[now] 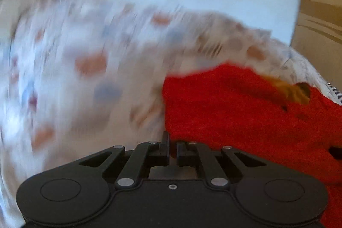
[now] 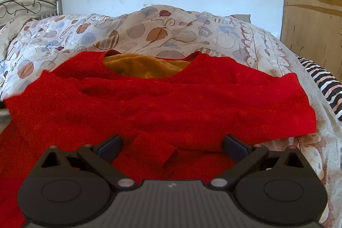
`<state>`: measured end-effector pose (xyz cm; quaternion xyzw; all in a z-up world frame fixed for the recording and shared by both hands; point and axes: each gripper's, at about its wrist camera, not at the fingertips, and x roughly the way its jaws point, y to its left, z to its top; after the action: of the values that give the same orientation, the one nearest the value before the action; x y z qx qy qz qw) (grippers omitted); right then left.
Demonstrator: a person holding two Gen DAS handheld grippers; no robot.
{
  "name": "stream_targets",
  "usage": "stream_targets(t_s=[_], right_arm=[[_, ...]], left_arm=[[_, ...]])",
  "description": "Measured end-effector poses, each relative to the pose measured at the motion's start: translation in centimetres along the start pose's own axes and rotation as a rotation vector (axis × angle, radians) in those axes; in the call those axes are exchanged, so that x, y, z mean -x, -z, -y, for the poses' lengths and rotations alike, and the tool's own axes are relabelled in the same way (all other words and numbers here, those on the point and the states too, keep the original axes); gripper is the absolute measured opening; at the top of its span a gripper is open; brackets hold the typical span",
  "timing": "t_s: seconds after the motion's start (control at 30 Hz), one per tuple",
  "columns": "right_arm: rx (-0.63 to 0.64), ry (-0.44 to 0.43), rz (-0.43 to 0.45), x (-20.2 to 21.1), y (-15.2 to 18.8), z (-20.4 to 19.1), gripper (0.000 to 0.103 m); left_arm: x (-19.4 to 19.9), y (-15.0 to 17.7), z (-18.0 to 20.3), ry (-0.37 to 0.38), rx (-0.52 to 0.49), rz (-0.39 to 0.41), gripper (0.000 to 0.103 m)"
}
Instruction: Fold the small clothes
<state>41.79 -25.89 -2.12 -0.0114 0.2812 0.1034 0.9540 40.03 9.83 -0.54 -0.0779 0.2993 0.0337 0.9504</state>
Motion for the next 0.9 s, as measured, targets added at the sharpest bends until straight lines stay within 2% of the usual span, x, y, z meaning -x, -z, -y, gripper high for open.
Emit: stream_targets(t_s=[0.13,0.17,0.23,0.3,0.37,0.43,0.57,0.63,0.73,0.83,0.9], right_arm=[[0.009,0.004,0.002,0.1,0.0,0.0,0.103],[0.008,0.003,0.001,0.0,0.0,0.0,0.103],[0.007,0.004,0.002,0.0,0.1,-0.1,0.103],[0.007,0.004,0.004,0.0,0.0,-0.1,0.103],[0.007,0.004,0.006,0.1,0.0,-0.2,0.103],[0.006,0.002,0.008,0.0,0.1,-0.1,0.103],[0.001,0.000,0.011,0.1,0.1,-0.1,0.103],[-0.001,0.000,0.014,0.1,0.1,-0.1,0.103],[-0.003,-0.002,0.018,0.2,0.2,-0.1,0.103],[-0.011,-0.009,0.022,0.3,0.2,0.1,0.103],[-0.017,-0.014,0.023,0.3,0.2,0.2,0.103]], left_arm=[[-0.2,0.5,-0.3,0.027,0.017,0.002,0.005],[-0.2,0.5,-0.4,0.036,0.017,0.001,0.009],[0.2,0.5,-0.6,0.048,-0.003,-0.001,0.021],[0.9,0.6,-0.9,0.067,-0.024,0.001,0.055],[1.9,0.8,-1.4,0.063,-0.033,0.016,0.070],[2.5,0.9,-1.9,0.059,-0.043,0.037,0.072],[2.5,-0.3,-2.7,0.058,0.014,0.087,0.087],[1.3,-1.5,-2.6,0.078,0.044,0.104,0.087],[-0.4,-3.0,-2.5,0.157,0.077,0.179,0.088],[-0.7,-3.9,-2.9,0.176,0.146,0.215,0.089],[0.0,-4.0,-3.4,0.176,0.152,0.242,0.092]])
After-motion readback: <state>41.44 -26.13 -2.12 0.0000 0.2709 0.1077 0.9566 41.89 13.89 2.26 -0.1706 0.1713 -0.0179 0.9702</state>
